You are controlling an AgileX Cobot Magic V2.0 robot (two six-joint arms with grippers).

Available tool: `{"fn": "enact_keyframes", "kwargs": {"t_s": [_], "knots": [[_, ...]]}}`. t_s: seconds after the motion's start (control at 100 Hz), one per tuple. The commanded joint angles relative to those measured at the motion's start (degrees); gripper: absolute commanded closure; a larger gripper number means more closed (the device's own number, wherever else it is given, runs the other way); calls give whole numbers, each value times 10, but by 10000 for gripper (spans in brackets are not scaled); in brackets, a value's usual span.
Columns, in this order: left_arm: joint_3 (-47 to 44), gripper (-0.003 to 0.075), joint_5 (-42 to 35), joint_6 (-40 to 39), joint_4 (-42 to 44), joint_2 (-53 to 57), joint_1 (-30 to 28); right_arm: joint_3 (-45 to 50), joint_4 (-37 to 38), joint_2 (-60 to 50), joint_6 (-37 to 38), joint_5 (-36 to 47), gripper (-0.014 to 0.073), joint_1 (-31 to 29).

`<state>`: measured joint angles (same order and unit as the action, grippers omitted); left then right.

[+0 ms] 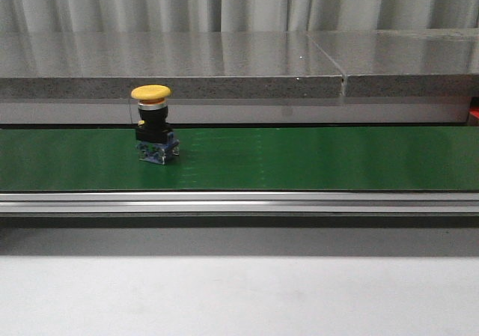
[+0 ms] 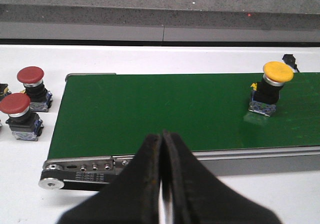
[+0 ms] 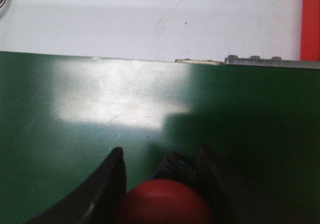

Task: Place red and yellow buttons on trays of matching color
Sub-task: 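Carry the red button into the red tray and open the right gripper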

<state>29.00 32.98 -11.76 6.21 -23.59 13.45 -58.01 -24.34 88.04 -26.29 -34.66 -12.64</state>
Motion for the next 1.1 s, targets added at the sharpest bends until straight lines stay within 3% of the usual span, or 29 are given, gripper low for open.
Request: {"fn": "enact_keyframes", "kwargs": {"t_s": [0.0, 0.28, 0.53, 0.87, 1.09], "knots": [[13, 739, -39, 1, -3, -5, 4, -29, -13, -19, 0, 2, 445, -1], [13, 739, -39, 1, -3, -5, 4, -134, -13, -9, 3, -20, 445, -38], [13, 739, -39, 1, -3, -5, 4, -259, -13, 70, 3, -20, 445, -98], [13, 739, -39, 1, -3, -5, 4, -396, -12, 224, 3, 7, 445, -114], [13, 739, -39, 1, -3, -5, 4, -431, -4, 289, 3, 12, 445, -118]]}}
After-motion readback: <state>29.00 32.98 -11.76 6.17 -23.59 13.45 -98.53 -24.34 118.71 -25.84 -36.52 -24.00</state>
